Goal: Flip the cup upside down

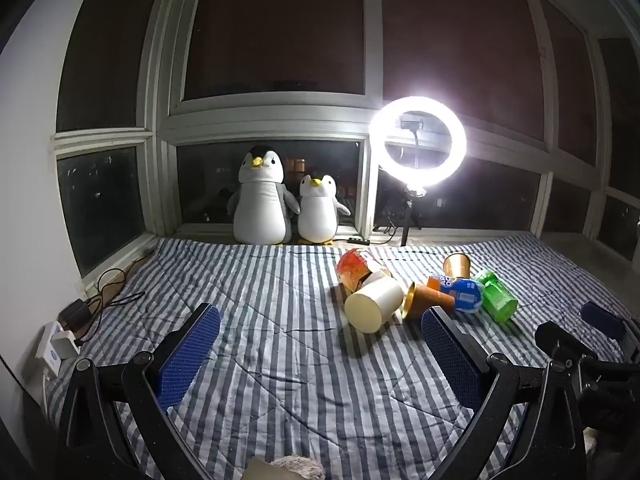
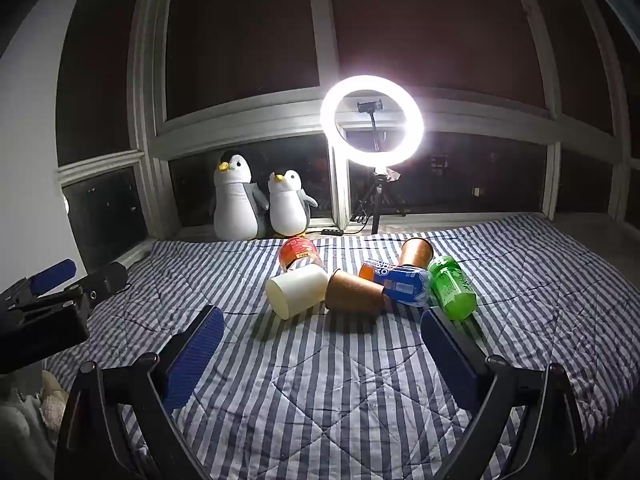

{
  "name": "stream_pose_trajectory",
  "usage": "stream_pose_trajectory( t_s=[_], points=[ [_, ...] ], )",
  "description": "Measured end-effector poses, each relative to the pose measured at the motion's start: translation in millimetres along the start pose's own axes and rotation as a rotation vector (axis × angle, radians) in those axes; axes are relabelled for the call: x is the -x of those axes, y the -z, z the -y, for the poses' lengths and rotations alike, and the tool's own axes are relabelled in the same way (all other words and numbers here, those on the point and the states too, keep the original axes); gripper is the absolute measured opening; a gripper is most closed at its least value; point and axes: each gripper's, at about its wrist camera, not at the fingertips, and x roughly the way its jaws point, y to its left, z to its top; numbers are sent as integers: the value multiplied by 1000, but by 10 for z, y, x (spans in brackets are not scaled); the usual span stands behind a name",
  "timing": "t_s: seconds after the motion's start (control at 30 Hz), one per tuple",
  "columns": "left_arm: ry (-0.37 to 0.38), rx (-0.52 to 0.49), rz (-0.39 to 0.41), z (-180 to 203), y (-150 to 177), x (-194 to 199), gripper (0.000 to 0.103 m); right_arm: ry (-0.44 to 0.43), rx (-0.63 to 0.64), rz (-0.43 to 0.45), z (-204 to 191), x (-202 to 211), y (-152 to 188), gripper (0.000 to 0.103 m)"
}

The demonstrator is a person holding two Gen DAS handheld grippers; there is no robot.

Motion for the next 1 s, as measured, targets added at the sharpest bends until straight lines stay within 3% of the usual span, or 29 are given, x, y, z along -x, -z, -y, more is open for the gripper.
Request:
stream_pose_trajectory(
  t_s=[0.43, 1.0],
  points=[
    [-6, 6, 21, -144, -7, 30, 102, 21, 25, 22, 11, 42, -29, 97],
    [-33, 8, 24, -51, -27, 43, 102, 23, 24, 19, 18, 11, -12, 97]
  ],
)
